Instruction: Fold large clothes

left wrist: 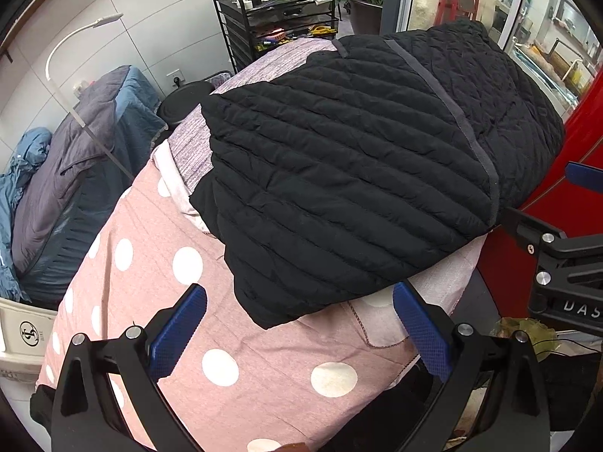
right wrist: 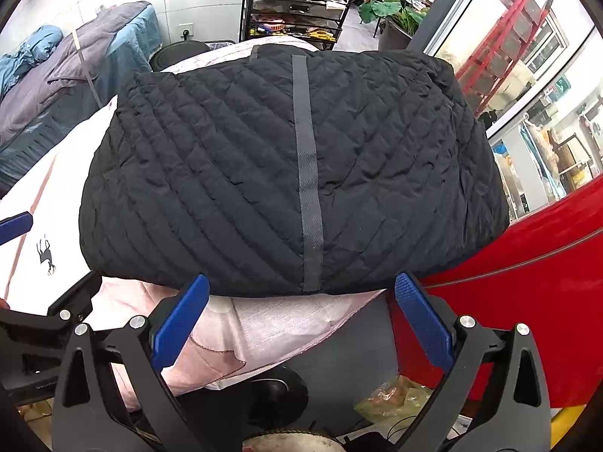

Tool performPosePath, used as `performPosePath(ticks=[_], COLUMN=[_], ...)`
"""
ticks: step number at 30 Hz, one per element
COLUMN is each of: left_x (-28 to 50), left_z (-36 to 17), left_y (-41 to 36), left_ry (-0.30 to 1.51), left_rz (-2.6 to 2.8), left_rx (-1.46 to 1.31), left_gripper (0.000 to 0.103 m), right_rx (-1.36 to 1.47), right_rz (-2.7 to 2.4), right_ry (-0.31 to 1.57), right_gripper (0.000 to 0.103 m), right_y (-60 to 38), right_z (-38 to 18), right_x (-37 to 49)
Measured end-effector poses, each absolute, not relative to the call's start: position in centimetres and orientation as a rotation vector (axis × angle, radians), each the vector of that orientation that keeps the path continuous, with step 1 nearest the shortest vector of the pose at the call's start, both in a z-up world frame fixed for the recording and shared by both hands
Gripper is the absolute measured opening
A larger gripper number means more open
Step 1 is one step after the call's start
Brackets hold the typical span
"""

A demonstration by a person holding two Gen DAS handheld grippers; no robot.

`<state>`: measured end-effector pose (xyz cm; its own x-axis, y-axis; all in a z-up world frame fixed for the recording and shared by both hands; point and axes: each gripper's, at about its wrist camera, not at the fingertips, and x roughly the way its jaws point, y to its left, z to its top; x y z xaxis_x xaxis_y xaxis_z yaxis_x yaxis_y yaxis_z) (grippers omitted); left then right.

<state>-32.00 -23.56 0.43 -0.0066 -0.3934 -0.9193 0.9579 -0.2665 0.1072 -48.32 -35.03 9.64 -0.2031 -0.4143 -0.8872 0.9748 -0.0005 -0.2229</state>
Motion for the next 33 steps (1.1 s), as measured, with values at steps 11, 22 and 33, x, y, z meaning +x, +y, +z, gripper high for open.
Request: performPosePath(ticks=[11, 22, 33], left_x=[-32.12, -32.08, -31.97], left_z=[0.31, 0.29, 0.36], left_y=[-23.94, -24.1, -23.99], left_ry=[0.723, 0.718, 0.715], left_rz=[-1.536, -1.536, -1.544], left_rx=[1.131, 1.13, 1.116], left_gripper=[0.097, 0.097, 0.097], right_rx=[0.741, 0.727, 0.727], right_rz=[-1.508, -1.51, -1.507], right_ry=[1.066, 1.074, 1.082], right_gripper=[0.098, 0.098, 0.098], right_y=[-35.45, -35.97, -36.05], right_z=[9.7, 10.03, 9.82], right_x=[-48.43, -48.17, -48.17])
